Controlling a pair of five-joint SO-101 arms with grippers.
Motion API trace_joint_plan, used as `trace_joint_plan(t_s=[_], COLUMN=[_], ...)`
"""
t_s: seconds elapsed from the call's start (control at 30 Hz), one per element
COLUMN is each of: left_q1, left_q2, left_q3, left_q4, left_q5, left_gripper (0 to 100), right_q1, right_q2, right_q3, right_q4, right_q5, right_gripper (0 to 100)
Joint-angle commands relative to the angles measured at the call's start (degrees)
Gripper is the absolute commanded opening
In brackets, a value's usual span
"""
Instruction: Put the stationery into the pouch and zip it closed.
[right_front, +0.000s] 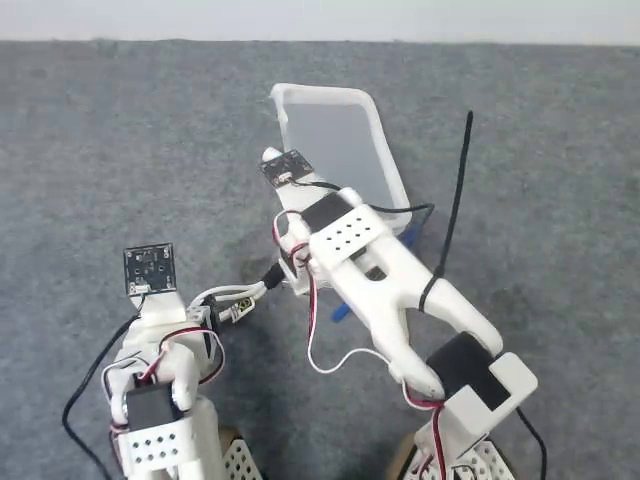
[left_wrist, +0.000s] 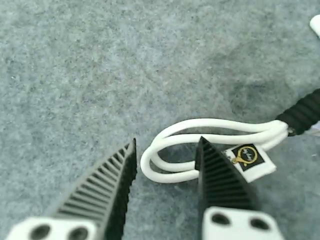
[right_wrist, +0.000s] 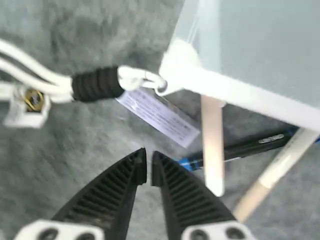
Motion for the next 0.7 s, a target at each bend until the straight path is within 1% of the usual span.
trace_joint_plan(t_s=[0.0,0.13,0.2,0.37,0.5,0.67], left_q1=[-0.1,-0.1,-0.1,-0.1,-0.1,-0.1], left_q2=[-1.3,-1.3,-1.3,-1.3,-1.3,-1.3], left_q3=[-1.4,-1.4,-1.4,-1.4,-1.4,-1.4], left_q4=[-0.6,-0.5,-0.5,-0.5,-0.5,-0.5], left_q5=[0.8,0.8,0.8,0.8,0.8,0.8], left_gripper=[18,18,18,18,18,18], right_q1=[-1.7,-3.6,-4.7,-6.4,-6.4,-6.4], right_q2=[-4.5,-4.5,-4.4,-2.7,1.6,5.1], right_q3=[-3.0,-2.8,-2.7,-2.5,-2.8,-2.8], right_q4=[-1.5,-3.3,-5.7,-11.1,-16.3,-23.3], right_q5=[-10.1,-14.3,-16.3,-19.5,-19.6,-19.3], right_gripper=[16.9,31.0,35.0,33.9,31.0,30.9])
